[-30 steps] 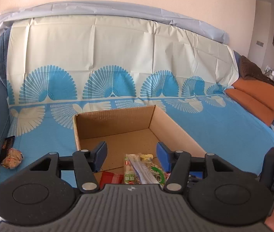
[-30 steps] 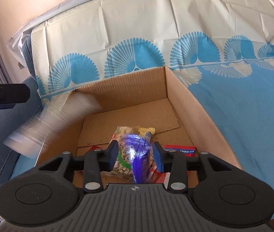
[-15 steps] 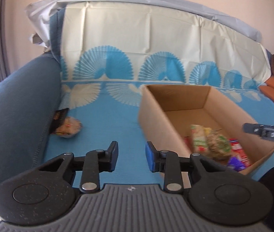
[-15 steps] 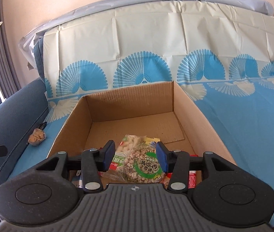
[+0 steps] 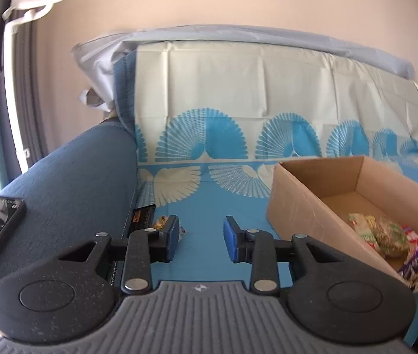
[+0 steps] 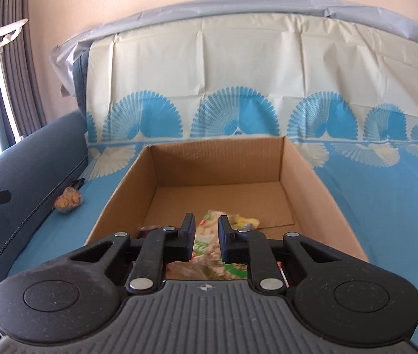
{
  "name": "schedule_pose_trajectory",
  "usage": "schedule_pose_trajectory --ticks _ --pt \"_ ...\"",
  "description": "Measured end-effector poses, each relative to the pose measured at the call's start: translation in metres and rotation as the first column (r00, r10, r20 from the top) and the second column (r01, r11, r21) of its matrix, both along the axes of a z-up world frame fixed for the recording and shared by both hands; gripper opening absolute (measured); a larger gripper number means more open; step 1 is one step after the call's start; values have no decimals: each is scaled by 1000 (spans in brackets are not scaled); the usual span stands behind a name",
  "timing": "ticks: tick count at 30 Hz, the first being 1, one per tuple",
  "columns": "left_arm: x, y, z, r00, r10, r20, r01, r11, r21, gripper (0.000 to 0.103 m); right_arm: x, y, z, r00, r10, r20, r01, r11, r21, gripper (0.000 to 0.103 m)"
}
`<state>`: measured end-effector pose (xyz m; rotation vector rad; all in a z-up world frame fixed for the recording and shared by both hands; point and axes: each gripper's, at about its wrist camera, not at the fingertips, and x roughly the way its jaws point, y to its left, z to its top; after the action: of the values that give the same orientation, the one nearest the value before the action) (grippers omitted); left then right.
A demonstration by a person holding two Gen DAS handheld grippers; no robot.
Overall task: Organize snacks
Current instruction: 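Swing both open tools back toward the cracker bag and dark chocolate bar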
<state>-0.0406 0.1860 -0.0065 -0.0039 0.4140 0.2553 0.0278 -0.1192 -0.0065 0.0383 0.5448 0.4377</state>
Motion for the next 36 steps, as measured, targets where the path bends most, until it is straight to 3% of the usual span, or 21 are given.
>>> schedule_pose_trajectory --ticks 3,4,10,17,19,21,27,29,33,34,35,36 --pt "-10 12 5 979 192 63 -194 980 29 37 3 22 13 999 41 -13 -41 999 14 17" --pt "-12 17 6 973 218 70 -220 975 18 37 3 33 18 998 65 -4 -65 998 17 17" --pt "-11 33 8 969 239 66 -236 971 -47 37 19 115 45 975 223 -3 -222 971 88 17" --pt "-14 42 6 960 266 84 -260 963 -70 38 46 225 39 937 338 -85 -324 935 145 20" --pt "-14 45 6 959 271 79 -265 961 -77 38 54 253 30 929 348 -123 -331 933 140 28" --pt "-14 46 6 957 280 74 -275 959 -75 38 65 278 19 928 337 -159 -318 939 133 44" --pt "-18 49 8 958 273 83 -268 961 -69 38 105 343 -24 916 262 -302 -247 965 88 64" --pt "-19 51 9 959 270 81 -265 962 -67 38 118 359 -38 905 229 -358 -212 974 86 66" --pt "-18 53 10 961 267 77 -262 963 -65 38 132 383 -63 871 204 -447 -192 979 73 62" --pt "-17 53 10 962 264 76 -259 964 -63 38 132 388 -67 868 195 -457 -190 980 56 56" --pt "-16 53 9 962 261 77 -257 964 -62 38 132 391 -71 866 184 -465 -188 981 39 36" --pt "-15 52 9 963 260 77 -256 965 -61 38 132 392 -73 860 187 -474 -188 981 45 33"
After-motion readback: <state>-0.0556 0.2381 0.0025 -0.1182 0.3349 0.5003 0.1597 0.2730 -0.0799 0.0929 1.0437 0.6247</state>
